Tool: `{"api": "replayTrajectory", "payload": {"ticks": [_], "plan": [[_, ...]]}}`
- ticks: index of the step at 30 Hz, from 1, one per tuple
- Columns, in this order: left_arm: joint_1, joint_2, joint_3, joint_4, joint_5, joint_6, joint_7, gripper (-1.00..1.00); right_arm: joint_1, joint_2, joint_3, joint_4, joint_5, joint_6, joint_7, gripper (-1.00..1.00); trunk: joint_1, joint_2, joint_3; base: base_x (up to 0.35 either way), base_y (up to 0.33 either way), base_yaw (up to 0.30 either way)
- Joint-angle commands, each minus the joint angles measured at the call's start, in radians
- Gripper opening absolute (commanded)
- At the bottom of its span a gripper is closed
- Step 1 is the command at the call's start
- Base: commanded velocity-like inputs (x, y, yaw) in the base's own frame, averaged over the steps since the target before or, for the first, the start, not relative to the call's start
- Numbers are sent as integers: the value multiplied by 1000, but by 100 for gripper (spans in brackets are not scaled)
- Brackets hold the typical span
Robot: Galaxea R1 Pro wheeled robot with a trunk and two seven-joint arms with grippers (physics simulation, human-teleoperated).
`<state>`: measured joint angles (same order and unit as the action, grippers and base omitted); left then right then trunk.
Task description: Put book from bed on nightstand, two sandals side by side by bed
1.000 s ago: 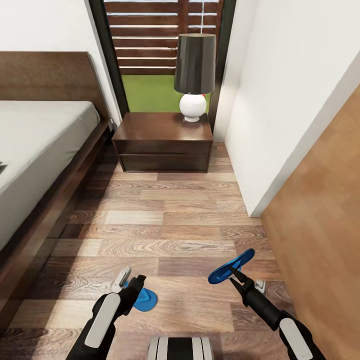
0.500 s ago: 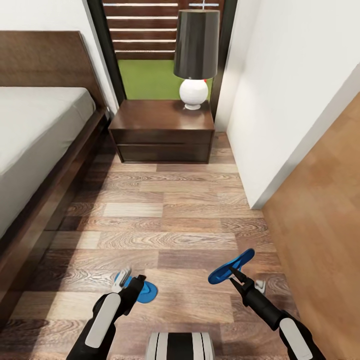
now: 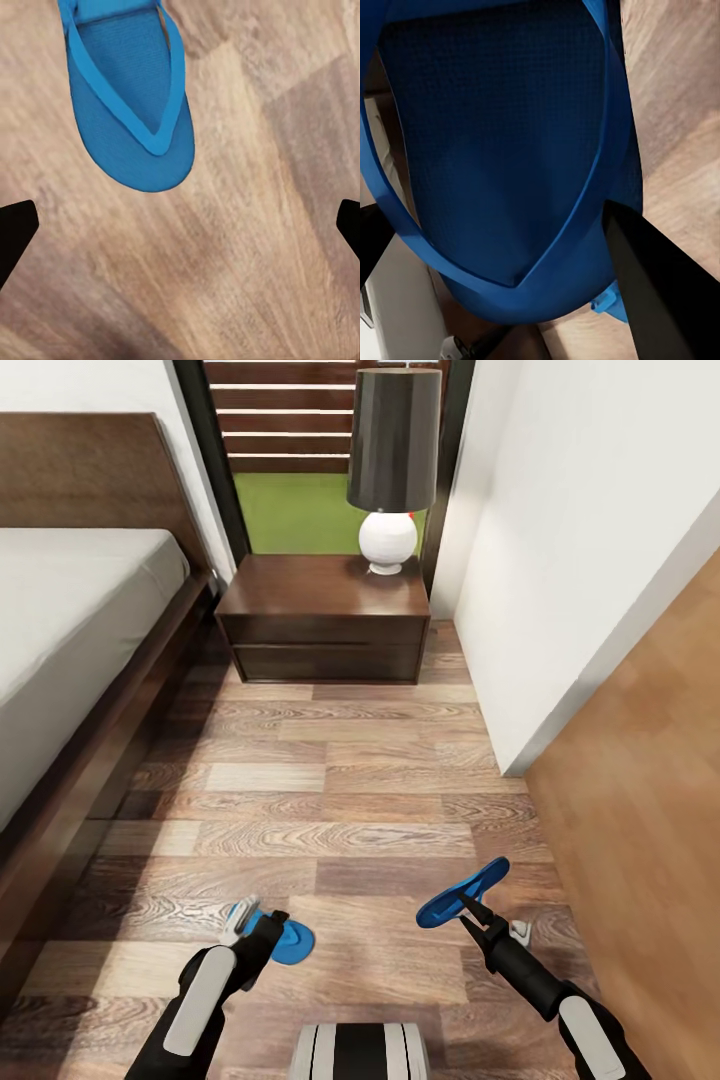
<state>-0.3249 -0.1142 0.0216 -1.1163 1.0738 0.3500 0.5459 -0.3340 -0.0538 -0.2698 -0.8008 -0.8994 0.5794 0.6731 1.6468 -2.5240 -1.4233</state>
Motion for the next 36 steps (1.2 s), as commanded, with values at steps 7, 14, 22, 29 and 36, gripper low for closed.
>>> {"api": "replayTrajectory", "payload": {"ticks": [7,14,22,29,36], "plan": [[0,6,2,-2,8,40,5,100,0,0,-1,0,-6,8,-1,-100,0,0,-1,152,0,0],[0,8,2,-2,8,45,4,100,0,0,-2,0,-6,8,-1,-100,0,0,-1,65,0,0],[0,7,1,-2,8,44,5,100,0,0,-2,0,-6,8,-1,-100,0,0,-1,190,0,0],[0,8,1,-2,8,46,5,100,0,0,-2,0,-6,8,-1,-100,0,0,-1,9,0,0],[0,7,1,-2,8,46,5,100,0,0,-1,0,-6,8,-1,-100,0,0,-1,21,0,0]]}}
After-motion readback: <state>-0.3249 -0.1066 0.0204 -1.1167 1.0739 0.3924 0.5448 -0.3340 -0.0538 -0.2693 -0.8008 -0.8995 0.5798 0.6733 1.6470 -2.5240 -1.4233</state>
